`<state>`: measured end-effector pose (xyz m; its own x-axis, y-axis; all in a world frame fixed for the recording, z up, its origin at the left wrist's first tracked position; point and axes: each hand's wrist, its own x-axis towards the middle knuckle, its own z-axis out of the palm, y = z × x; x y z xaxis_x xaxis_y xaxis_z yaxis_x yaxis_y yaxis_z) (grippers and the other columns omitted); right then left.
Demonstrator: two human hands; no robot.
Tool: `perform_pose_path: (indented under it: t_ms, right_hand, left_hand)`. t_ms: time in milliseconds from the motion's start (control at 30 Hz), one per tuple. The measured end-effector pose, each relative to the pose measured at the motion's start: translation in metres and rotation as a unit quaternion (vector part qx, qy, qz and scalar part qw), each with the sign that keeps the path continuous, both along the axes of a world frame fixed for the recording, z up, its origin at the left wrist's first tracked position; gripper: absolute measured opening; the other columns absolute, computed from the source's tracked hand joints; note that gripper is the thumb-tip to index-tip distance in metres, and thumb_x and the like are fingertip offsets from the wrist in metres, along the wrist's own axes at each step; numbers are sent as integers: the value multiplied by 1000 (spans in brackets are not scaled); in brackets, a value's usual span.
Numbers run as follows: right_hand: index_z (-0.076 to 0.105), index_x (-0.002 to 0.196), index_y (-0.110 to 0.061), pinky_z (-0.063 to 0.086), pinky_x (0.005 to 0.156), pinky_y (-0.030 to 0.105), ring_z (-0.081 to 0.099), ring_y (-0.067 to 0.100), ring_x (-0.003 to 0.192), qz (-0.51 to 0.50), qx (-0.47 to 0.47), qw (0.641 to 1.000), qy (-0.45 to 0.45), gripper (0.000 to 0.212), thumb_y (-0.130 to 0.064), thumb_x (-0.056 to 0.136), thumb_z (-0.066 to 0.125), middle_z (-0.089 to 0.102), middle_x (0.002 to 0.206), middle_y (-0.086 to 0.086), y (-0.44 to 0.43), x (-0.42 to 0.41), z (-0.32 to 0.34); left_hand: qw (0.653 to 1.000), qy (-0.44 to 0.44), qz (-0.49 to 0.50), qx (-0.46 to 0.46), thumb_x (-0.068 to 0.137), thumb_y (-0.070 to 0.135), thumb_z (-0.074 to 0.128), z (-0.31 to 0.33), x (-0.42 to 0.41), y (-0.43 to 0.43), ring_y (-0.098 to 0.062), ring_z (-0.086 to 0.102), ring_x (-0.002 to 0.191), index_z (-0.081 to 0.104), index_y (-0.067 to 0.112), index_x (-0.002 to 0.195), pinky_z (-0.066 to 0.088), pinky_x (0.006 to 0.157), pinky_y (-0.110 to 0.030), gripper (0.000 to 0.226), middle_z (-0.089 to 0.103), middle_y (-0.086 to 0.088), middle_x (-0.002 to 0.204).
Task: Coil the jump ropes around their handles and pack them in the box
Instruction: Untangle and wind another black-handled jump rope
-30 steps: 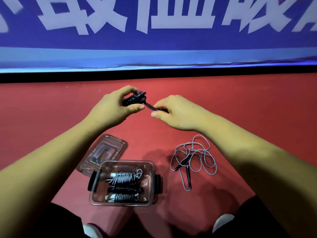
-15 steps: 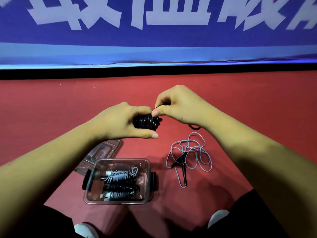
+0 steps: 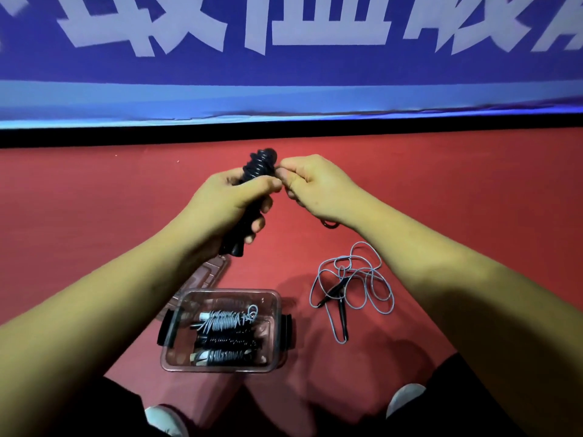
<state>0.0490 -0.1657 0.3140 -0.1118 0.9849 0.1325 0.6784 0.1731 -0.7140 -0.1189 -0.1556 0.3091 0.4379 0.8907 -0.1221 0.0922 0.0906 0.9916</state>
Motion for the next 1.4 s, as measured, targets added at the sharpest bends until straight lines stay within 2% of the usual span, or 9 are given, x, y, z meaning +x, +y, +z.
perform_pose_path:
  t_ms: [167, 500, 700, 833, 933, 1033, 1133, 1267, 1400]
  right_hand:
    - [59, 82, -13, 37, 59, 29, 46, 17, 58, 23, -78, 993, -86, 28, -18, 103, 41, 54, 70, 3, -1, -17, -6]
    - [42, 67, -17, 34, 61, 32, 52, 33, 72, 49, -54, 952, -296, 31, -22, 96, 50, 49, 66, 3, -22, -6, -6]
    - [62, 112, -18, 44, 74, 37, 63, 39, 99, -3, 39, 899, -436, 23, -32, 97, 52, 66, 107, 13, -27, -2, 1]
    - [60, 105, -19, 45, 73, 37, 63, 37, 95, -20, 22, 907, -421, 22, -9, 89, 49, 65, 104, 11, -23, 1, 1]
    - [63, 108, -23, 40, 71, 35, 63, 37, 95, -22, 15, 905, -425, 20, -16, 95, 50, 66, 105, 11, -22, 2, 2]
    - [64, 108, -21, 37, 69, 33, 63, 38, 96, -5, 33, 893, -450, 17, -21, 97, 51, 67, 105, 11, -21, -1, 7]
    - [63, 104, -21, 41, 68, 34, 64, 36, 94, 18, 48, 886, -461, 23, -8, 91, 49, 67, 104, 9, -22, -5, 11]
    - [65, 108, -25, 48, 75, 35, 65, 32, 98, 88, 40, 877, -470, 32, -7, 86, 51, 68, 107, 5, -27, -14, 5]
    - [68, 101, -30, 48, 73, 34, 63, 25, 96, 150, 35, 888, -432, 23, -15, 88, 57, 62, 95, -9, -24, -14, -5]
  left_hand:
    - [992, 82, 14, -99, 85, 16, 67, -7, -9, 15, -15, 40, 40, 69, 19, 74, 31, 42, -19, 11, 48, 2, 59]
    - [972, 230, -10, 36, 86, 14, 69, -21, -6, 5, -16, 49, 37, 63, 11, 94, 37, 38, -22, 11, 56, -2, 62]
    - [974, 114, -64, -183, 88, 26, 71, -20, 0, 13, -15, 48, 46, 57, 13, 86, 42, 42, -24, 20, 51, -3, 67]
    - [953, -2, -92, -289, 88, 17, 64, -14, -3, 18, -12, 51, 47, 54, 10, 79, 47, 41, -22, 15, 53, -2, 62]
    - [975, -15, -39, -218, 77, 9, 74, -18, -5, 18, -17, 56, 52, 51, 7, 94, 48, 44, -27, 29, 57, -8, 74]
    - [990, 123, 64, 3, 78, 14, 82, -23, -5, 15, -17, 60, 44, 54, 6, 100, 45, 38, -25, 36, 64, -13, 73]
    - [944, 266, 39, 190, 77, 29, 83, -22, -10, 17, -11, 64, 46, 66, 20, 100, 41, 36, -18, 30, 67, 1, 66]
    - [873, 438, -99, 189, 78, 38, 81, -26, -13, 23, -14, 70, 54, 69, 20, 99, 53, 44, -24, 30, 70, -1, 70]
    - [784, 512, -240, 256, 78, 30, 81, -23, -17, 28, -18, 68, 82, 69, 23, 110, 56, 79, -35, 35, 73, 2, 94]
